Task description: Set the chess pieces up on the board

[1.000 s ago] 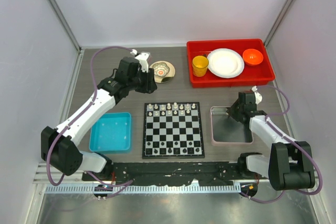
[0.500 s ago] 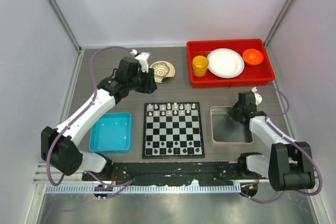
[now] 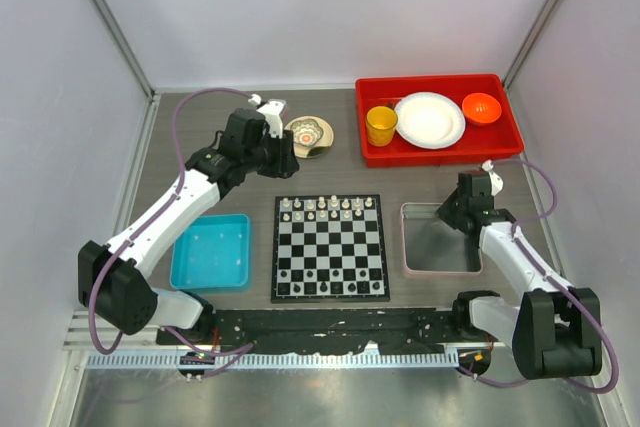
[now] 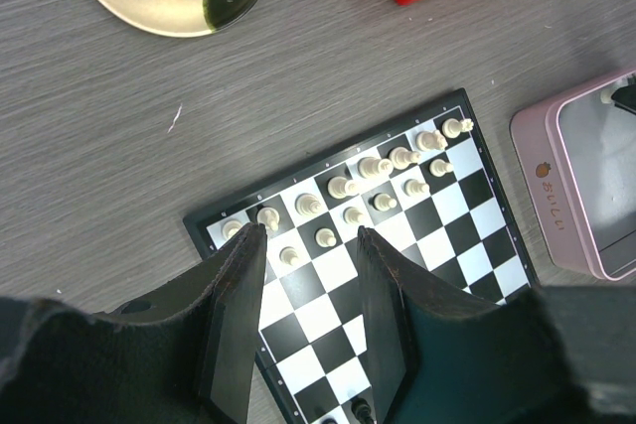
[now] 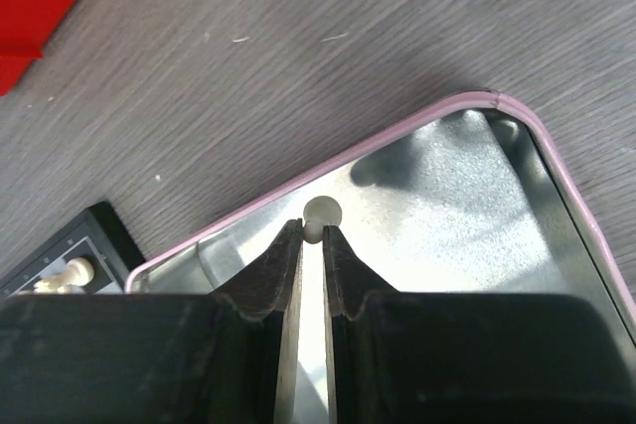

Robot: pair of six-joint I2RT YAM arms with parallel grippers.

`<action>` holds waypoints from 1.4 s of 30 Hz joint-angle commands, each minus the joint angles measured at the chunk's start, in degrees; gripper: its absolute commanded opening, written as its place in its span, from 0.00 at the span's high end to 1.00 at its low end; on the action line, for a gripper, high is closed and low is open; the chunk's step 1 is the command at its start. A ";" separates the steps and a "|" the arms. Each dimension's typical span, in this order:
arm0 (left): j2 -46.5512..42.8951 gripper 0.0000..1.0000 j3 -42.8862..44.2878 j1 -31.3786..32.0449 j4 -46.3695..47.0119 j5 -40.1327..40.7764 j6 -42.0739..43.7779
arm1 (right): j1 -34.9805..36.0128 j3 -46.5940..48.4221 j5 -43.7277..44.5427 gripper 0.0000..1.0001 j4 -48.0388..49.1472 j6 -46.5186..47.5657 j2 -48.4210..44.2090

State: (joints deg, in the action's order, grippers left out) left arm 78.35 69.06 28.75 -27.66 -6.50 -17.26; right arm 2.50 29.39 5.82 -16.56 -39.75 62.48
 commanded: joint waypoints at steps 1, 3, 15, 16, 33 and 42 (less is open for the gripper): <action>-0.56 0.55 0.55 -0.36 0.94 -0.44 0.91 | -0.13 6.02 -1.78 0.89 -4.00 3.27 -2.18; -0.48 0.55 0.55 -0.36 0.85 -0.62 0.82 | -0.22 7.26 -1.96 0.90 -6.64 4.06 -2.88; -0.21 0.55 0.64 -0.36 0.77 -0.71 0.82 | 2.94 15.17 -8.64 0.89 -10.16 2.39 -4.91; -0.21 0.55 0.64 -0.36 0.77 -0.70 0.82 | 3.64 16.04 -8.64 0.90 -10.25 2.31 -4.74; 0.05 0.55 0.73 -0.36 0.68 -0.62 0.82 | 31.25 29.32 0.06 0.90 -10.42 0.37 19.87; -0.04 0.55 0.82 -0.36 0.59 -0.70 0.91 | 32.39 30.64 4.01 0.90 -14.12 0.64 23.74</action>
State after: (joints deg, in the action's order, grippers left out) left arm 78.37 69.06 28.75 -27.70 -6.68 -17.28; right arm 34.57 57.69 6.42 -29.12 -38.92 85.65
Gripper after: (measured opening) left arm 0.455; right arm 0.158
